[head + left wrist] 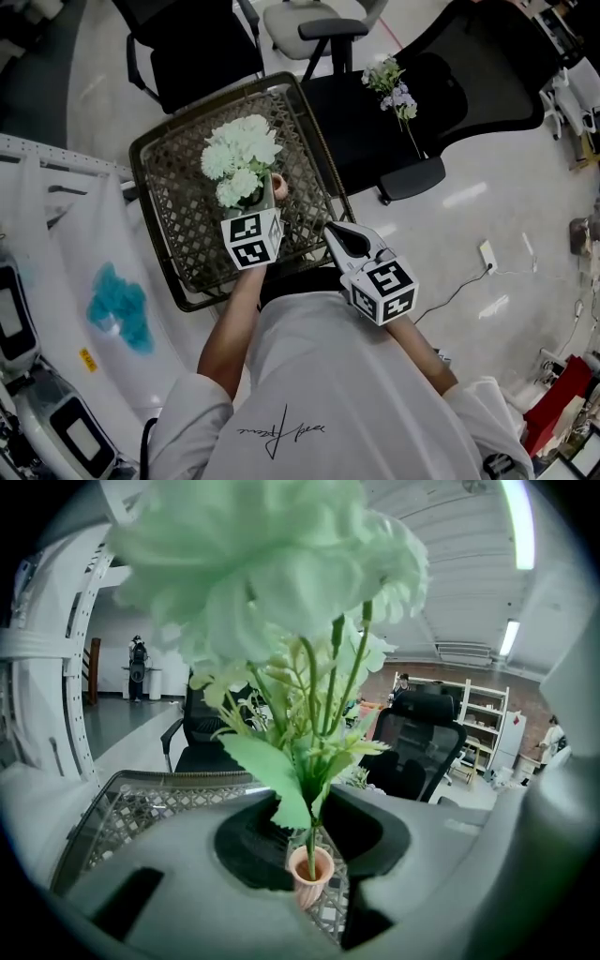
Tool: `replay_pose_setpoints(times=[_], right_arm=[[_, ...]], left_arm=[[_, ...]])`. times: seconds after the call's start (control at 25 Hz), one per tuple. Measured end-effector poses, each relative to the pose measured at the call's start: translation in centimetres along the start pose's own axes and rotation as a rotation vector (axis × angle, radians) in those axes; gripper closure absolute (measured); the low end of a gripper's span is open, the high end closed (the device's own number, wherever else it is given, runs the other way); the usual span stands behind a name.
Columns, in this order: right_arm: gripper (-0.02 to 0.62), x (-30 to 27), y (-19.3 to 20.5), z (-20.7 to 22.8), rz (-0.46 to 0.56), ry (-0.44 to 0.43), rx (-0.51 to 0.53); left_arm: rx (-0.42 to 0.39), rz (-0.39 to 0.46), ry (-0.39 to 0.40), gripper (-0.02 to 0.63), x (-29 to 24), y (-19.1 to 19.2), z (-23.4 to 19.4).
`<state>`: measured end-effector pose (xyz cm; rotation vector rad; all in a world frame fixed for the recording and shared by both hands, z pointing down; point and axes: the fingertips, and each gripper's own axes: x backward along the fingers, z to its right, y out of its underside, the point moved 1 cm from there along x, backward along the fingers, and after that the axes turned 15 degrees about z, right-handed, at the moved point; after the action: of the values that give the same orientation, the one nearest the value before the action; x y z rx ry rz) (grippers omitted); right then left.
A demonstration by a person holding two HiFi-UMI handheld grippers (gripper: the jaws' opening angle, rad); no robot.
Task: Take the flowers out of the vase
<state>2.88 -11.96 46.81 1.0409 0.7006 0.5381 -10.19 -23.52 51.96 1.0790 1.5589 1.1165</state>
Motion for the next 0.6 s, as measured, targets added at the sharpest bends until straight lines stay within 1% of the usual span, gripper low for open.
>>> replay_pose_setpoints(times=[0.08, 0.28, 0.6], right_arm=[[0.581, 0.1, -0.1, 0.0, 0.007, 0.001, -0.002], [0.581, 0.2, -0.8, -0.1, 0.026, -0.003, -0.019], [0.581, 0.1, -1.3, -0.7, 0.038, -0.021, -0.018]], left_arm=[[0.002, 0.009, -0.001, 0.514, 0.3, -0.6, -0.1], [-0.023, 0.031, -0.004, 0.514, 0.4, -2.1, -0.3], [0.004, 0.043, -0.011, 0.514, 0.7, -3.1, -0.5]])
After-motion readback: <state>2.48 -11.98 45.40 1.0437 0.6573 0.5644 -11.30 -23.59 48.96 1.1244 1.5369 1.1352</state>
